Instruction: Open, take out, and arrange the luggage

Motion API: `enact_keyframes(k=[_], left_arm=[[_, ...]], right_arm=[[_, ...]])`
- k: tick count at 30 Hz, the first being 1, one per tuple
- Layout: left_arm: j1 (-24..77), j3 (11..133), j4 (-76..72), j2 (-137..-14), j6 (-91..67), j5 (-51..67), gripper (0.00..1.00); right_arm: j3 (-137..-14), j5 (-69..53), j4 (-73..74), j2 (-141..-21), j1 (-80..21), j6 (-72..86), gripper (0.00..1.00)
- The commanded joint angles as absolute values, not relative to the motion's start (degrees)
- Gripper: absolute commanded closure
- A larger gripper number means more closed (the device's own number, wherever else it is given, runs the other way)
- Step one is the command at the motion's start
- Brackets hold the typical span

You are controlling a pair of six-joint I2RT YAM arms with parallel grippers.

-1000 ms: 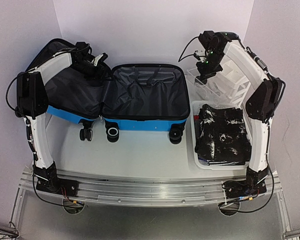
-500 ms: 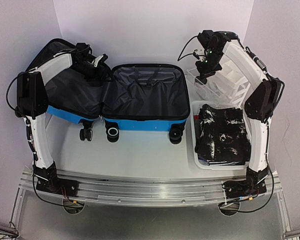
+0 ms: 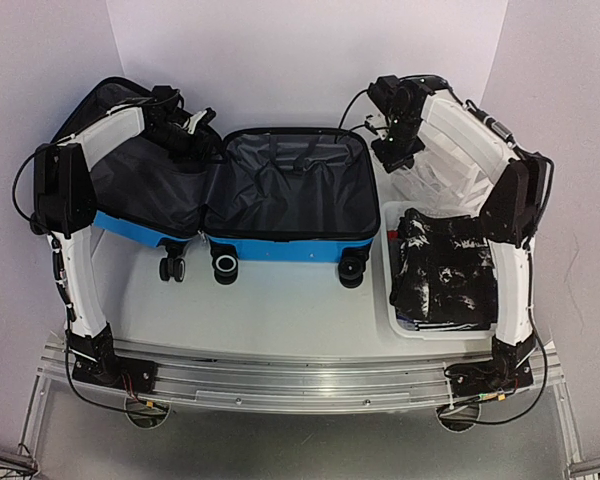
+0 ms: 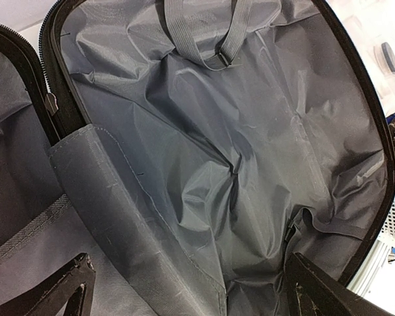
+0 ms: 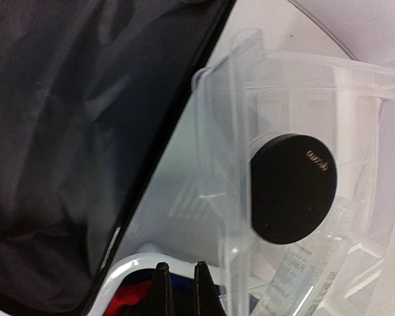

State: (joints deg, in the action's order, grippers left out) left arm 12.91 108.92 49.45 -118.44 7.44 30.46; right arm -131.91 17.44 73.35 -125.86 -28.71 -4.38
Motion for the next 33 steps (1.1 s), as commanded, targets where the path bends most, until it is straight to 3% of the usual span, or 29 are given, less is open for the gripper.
enact_keyframes(k=[1, 17, 26, 30, 32, 33], left_arm=[[12.73, 108.81, 48.23, -116.19, 7.51, 31.3, 0.0], [12.73, 109.51, 48.23, -116.46, 7.39, 31.43, 0.0], [12.74, 109.42, 48.28, -116.36, 7.81, 31.11, 0.0], [12.75, 109.74, 48.4, -116.56, 7.73, 31.14, 0.01], [12.73, 109.86, 48.39, -116.66, 7.69, 31.17, 0.0], [12.73, 109.84, 48.41, -116.73, 7.67, 31.12, 0.0]], right_arm=[[-136.36, 29.71, 72.64, -129.66, -27.87, -6.89, 1.0], [-139.36, 39.83, 72.62, -132.23, -25.49, -9.92, 1.0], [-137.69, 38.86, 72.71, -132.87, -21.84, -10.38, 1.0], [-139.16, 32.05, 72.87, -131.72, -21.86, -11.32, 1.0], [-140.49, 27.93, 72.73, -130.78, -21.85, -11.62, 0.96], [-141.5, 26.89, 72.71, -130.4, -21.69, -11.86, 0.89]])
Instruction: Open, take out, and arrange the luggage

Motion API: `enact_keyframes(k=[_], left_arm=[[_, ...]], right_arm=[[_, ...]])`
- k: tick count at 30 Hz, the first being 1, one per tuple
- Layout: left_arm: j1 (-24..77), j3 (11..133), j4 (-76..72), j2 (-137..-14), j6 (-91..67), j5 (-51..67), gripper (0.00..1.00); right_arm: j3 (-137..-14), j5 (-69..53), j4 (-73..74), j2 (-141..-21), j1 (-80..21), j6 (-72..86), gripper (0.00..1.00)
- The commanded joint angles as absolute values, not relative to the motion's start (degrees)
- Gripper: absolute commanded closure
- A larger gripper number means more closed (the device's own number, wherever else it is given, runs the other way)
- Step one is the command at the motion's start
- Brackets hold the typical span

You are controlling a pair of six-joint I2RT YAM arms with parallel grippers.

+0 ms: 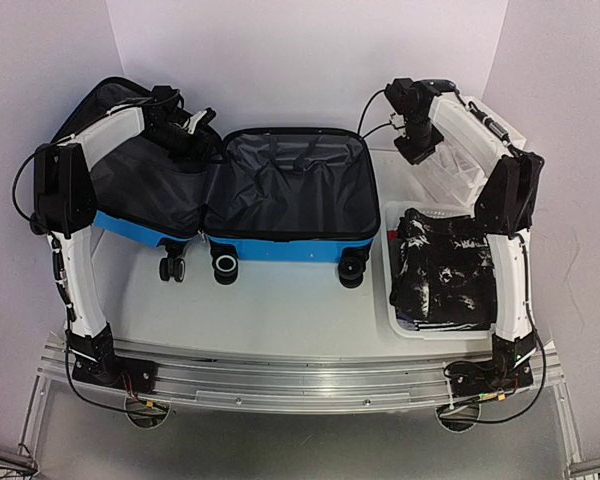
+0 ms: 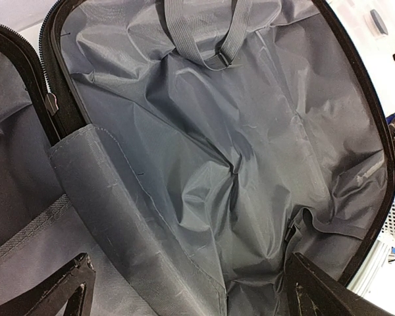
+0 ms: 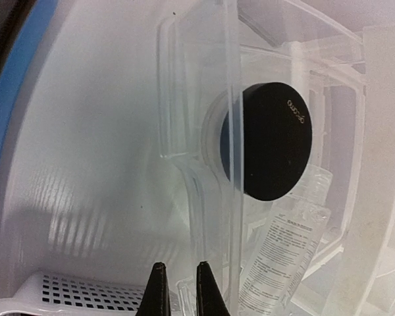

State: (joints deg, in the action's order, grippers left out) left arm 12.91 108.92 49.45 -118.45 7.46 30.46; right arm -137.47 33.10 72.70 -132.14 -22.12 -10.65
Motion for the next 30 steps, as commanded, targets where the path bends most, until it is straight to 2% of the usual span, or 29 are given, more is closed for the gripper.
enact_keyframes(k=[1, 4, 5, 6, 13, 30], left_arm=[[12.73, 109.81, 48.47, -116.77, 7.68, 31.08, 0.0], [12.74, 109.78, 48.59, -116.95, 7.65, 31.12, 0.01], [12.74, 109.75, 48.59, -116.96, 7.66, 31.18, 0.0], [12.72, 109.69, 48.57, -116.91, 7.65, 31.2, 0.0], [12.73, 109.16, 48.58, -116.8, 8.26, 30.69, 0.0], [12.74, 109.97, 49.09, -117.08, 8.39, 30.72, 0.0]], right_arm=[[-142.35, 26.04, 72.7, -130.0, -21.49, -12.17, 0.82], [-143.87, 23.05, 72.7, -129.09, -19.82, -11.7, 0.43], [-143.81, 22.51, 72.75, -128.73, -19.07, -11.12, 0.25], [-143.49, 22.03, 72.76, -128.45, -18.17, -10.44, 0.12], [-141.06, 22.89, 74.07, -126.56, -15.13, -10.57, 0.08], [-145.37, 28.47, 73.47, -128.72, -12.92, -15.99, 0.05]])
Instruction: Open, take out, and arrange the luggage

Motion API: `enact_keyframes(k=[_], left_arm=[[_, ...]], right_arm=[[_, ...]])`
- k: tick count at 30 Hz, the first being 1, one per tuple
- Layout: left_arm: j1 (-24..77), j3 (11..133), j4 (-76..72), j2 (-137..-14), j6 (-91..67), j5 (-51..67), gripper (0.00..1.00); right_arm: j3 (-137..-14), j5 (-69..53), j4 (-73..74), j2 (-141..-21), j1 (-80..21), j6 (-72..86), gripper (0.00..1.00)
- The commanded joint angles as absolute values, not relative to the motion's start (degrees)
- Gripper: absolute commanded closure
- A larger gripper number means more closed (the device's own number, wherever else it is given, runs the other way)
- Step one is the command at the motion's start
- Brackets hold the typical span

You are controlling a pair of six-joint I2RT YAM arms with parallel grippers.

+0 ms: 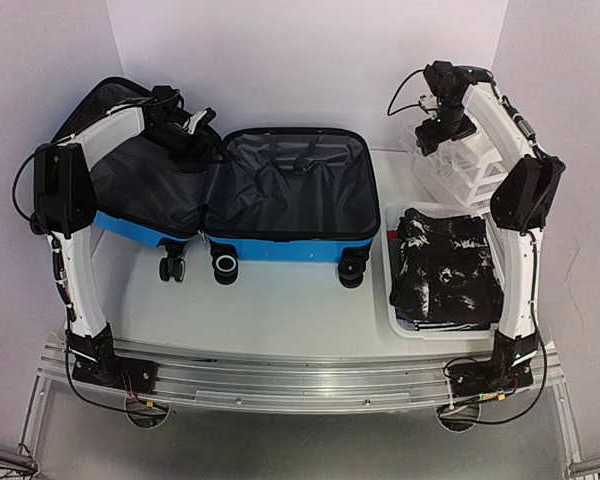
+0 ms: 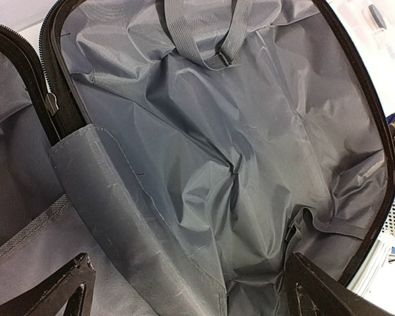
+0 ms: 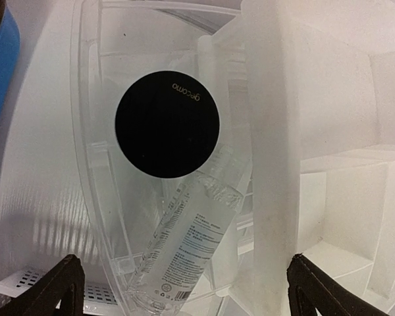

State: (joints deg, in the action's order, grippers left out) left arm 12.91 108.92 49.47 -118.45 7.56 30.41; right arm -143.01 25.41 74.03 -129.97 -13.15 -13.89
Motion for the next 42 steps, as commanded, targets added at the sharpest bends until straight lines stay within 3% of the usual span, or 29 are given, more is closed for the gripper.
enact_keyframes(k=[1, 15, 23, 26, 30, 37, 42], left_arm=[[12.74, 110.21, 49.21, -117.23, 8.38, 30.75, 0.0], [12.7, 109.45, 49.42, -116.73, 8.97, 30.68, 0.0], [12.74, 110.29, 49.42, -117.24, 8.57, 31.02, 0.01], [12.73, 110.12, 49.54, -117.11, 8.74, 30.9, 0.0], [12.71, 109.97, 49.69, -117.11, 8.9, 30.72, 0.0], [12.74, 110.3, 49.48, -117.42, 8.77, 31.0, 0.0], [12.74, 110.12, 49.53, -117.29, 8.82, 31.01, 0.0]], right_arm=[[-145.42, 29.15, 72.79, -128.36, -12.91, -16.63, 0.05], [-143.06, 27.08, 71.2, -132.04, -10.46, -18.28, 0.04], [-142.22, 19.15, 72.16, -134.79, -8.84, -17.13, 0.07], [-142.15, 18.46, 72.5, -135.07, -8.58, -17.02, 0.19], [-142.07, 18.18, 72.51, -134.15, -8.61, -17.16, 0.54], [-139.86, 20.27, 72.51, -132.89, -8.6, -18.29, 1.0], [-138.95, 21.73, 72.51, -132.75, -8.58, -17.75, 1.0]])
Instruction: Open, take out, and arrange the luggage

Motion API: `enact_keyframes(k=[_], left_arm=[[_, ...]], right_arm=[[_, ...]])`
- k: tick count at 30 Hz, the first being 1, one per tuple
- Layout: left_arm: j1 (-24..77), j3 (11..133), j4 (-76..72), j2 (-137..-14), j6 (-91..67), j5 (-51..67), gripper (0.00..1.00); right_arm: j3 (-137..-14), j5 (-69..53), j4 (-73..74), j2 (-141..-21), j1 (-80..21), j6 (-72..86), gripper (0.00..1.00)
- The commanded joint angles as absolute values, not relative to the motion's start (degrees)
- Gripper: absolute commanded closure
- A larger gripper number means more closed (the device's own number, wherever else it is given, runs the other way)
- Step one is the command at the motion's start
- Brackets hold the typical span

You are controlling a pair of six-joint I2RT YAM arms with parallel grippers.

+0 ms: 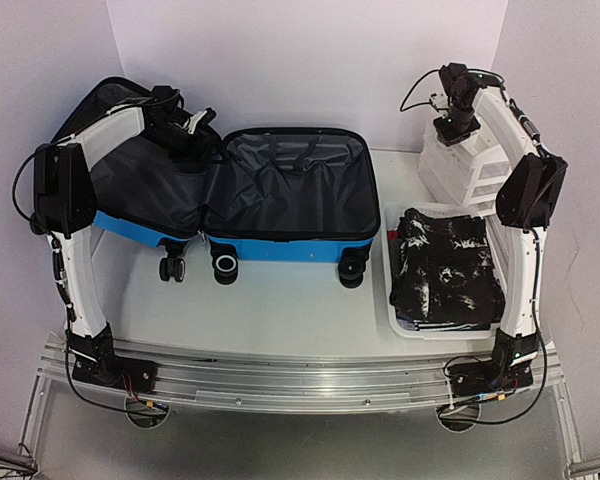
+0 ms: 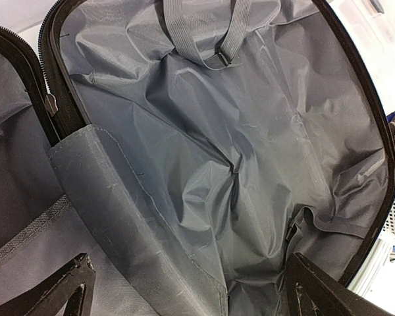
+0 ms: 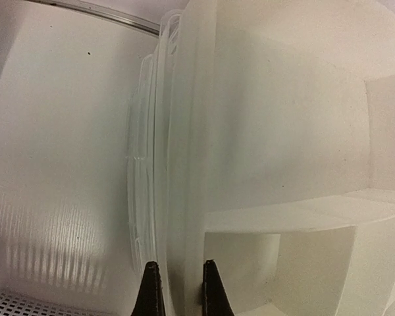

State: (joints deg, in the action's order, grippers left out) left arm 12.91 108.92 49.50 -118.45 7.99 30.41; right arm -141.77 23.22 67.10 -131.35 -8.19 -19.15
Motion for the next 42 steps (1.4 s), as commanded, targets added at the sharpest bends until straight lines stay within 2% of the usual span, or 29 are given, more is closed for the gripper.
enact_keyframes(k=[1, 9, 10, 12, 14, 20, 27, 29, 31, 33, 36, 39, 42], left_arm=[[12.73, 110.02, 49.49, -117.17, 8.93, 31.0, 0.0], [12.74, 109.56, 49.47, -116.84, 8.98, 30.94, 0.0], [12.74, 109.57, 49.48, -116.83, 8.98, 30.92, 0.0], [12.7, 109.6, 49.43, -116.82, 8.91, 30.87, 0.0], [12.72, 109.6, 49.36, -116.78, 8.88, 30.86, 0.0], [12.74, 110.48, 49.41, -116.63, 8.58, 30.9, 0.0], [12.7, 111.55, 49.86, -115.88, 7.35, 30.88, 0.0], [12.73, 111.6, 50.18, -115.03, 7.09, 30.56, 0.01], [12.76, 111.51, 50.5, -113.79, 6.96, 29.71, 0.01], [12.82, 111.07, 50.68, -111.49, 6.82, 28.56, 0.0], [12.75, 109.42, 50.8, -107.48, 7.13, 25.41, 0.01], [12.71, 107.18, 52.64, -102.47, 7.92, 20.13, 0.0], [12.65, 101.75, 52.36, -95.28, 8.32, 16.07, 0.0]], right_arm=[[-138.93, 21.92, 72.51, -132.72, -8.57, -17.68, 1.0], [-139.68, 23.09, 72.46, -131.98, -8.57, -17.41, 0.98], [-140.28, 23.33, 72.42, -131.79, -8.61, -17.15, 0.92], [-141.71, 23.53, 72.35, -131.14, -8.59, -16.44, 0.67], [-143.13, 23.36, 72.28, -129.92, -8.59, -15.3, 0.49], [-146.29, 22.71, 70.49, -124.13, -9.27, -12.94, 0.13], [-139.8, 21.73, 68.4, -116.11, -17.83, -14.65, 0.07], [-136.58, 15.95, 68.18, -113.51, -19.52, -13.29, 0.08], [-132.45, 4.95, 66.16, -110.13, -20.15, -10.19, 0.08], [-124.65, -7.63, 59.79, -104.07, -20.17, -6.71, 0.08], [-106.24, -16.53, 41.93, -93.4, -20.2, -2.67, 0.08], [-88.98, -17.55, 25.74, -82.45, -20.19, -0.58, 0.05], [-77.31, -18.55, 17.61, -74.82, -20.09, 2.16, 0.03]])
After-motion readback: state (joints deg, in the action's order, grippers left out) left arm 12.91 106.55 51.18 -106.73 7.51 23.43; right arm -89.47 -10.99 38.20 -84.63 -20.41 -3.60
